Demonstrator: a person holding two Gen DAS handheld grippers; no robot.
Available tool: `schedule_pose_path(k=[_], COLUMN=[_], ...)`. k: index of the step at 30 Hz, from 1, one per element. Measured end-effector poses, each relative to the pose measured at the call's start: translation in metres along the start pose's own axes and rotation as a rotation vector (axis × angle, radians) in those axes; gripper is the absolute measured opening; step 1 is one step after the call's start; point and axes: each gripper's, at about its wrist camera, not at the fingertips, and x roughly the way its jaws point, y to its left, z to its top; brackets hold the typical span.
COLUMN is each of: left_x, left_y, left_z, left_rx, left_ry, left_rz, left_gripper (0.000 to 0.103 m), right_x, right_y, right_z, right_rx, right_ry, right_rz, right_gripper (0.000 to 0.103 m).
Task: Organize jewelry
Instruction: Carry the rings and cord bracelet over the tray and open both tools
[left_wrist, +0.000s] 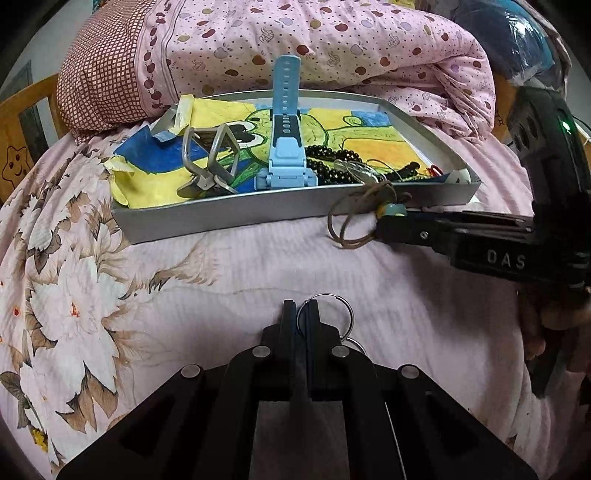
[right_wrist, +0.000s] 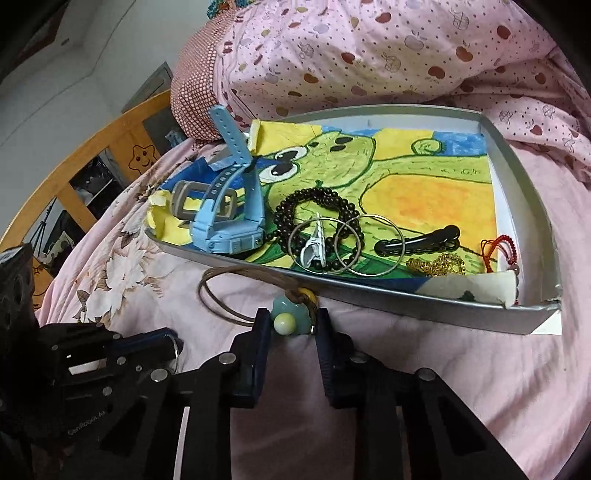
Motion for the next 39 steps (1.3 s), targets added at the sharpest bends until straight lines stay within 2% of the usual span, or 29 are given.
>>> schedule_pose_path(k=[6,12,17,22,26,31,39], left_x=[-0.014,-0.033,-0.043,-0.04,-0.027,-0.004,0.027], left_y=[0.004,0.0,-0.005,-0.012,-0.019,-0.03,-0.036], left_z=[0.012,0.038,0.064,0.085,0.1,0.115,0.118], left_rx=[-0.031,-0.043,-0.039,-0.019,-0.006,-0.008,-0.024], left_ry=[-0.032,-0.08,-0.128,-0.158,-0.16,-0.134,-0.067], left_rz=[-0.008,-0.033,-0.055,-0.071,-0.086,-0.098,-0.1], left_gripper=[0.003,0.003,0.003,0.003,0.003,0.003,0.003], right_x=[-0.017,-0.045,-0.069,-0.087,-0.087,-0.083,-0.078], right_y=[0.008,0.015,0.005,-0.023,-0.042,-0.059,-0.064], right_z=[-0.003,0.007,0.02,0.028,0.027,0.021,0.016], right_rx=[-0.012,-0.007,0.031,0.123,0.186,0.233,0.238], right_ry=[-0.018,-0.097,-0.188,-0.26,-0.262,-0.241,-0.217], right_rz=[-0.015,0.007,-0.044,-0.131,-0.198,-0.24,-0.286], right_gripper=[0.022,0.022,0.022,0.022,0.022,0.022,0.022])
